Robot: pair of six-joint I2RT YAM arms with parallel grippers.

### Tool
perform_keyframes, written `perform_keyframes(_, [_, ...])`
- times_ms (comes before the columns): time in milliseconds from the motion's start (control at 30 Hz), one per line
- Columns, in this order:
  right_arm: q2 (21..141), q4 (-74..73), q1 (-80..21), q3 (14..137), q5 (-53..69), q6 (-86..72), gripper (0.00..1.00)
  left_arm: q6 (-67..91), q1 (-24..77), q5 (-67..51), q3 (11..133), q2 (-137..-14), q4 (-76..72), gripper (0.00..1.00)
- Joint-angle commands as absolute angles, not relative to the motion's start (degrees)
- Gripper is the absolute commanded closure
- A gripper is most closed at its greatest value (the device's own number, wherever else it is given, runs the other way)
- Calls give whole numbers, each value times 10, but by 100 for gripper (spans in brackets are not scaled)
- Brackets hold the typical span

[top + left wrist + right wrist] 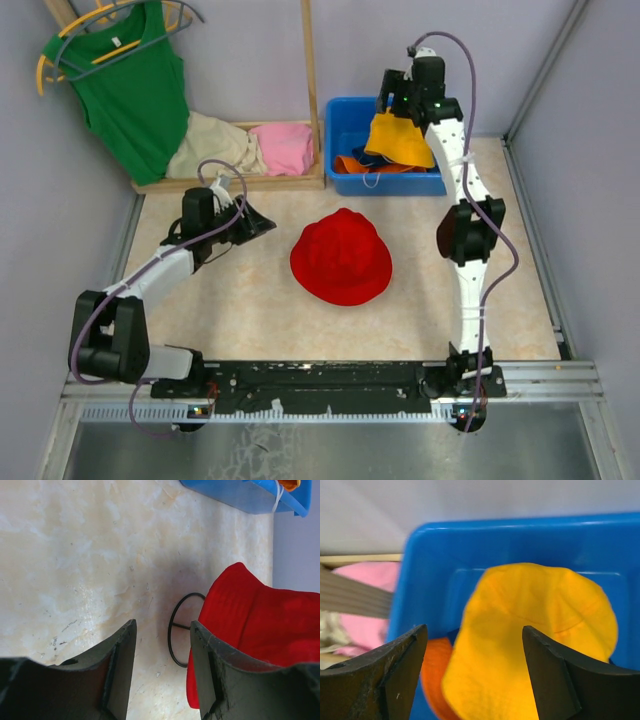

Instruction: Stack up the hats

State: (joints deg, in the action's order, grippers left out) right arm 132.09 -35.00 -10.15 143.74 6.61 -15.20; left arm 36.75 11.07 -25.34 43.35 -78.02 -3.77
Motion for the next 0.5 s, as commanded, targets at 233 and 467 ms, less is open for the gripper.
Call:
perform_keyframes(233, [1366, -288, -106, 1452, -127, -109, 23, 343, 97, -252, 465, -787, -22, 46])
perform_keyframes(467, [1404, -281, -106, 1456, -102, -134, 25, 340, 92, -253, 475, -807, -23, 46])
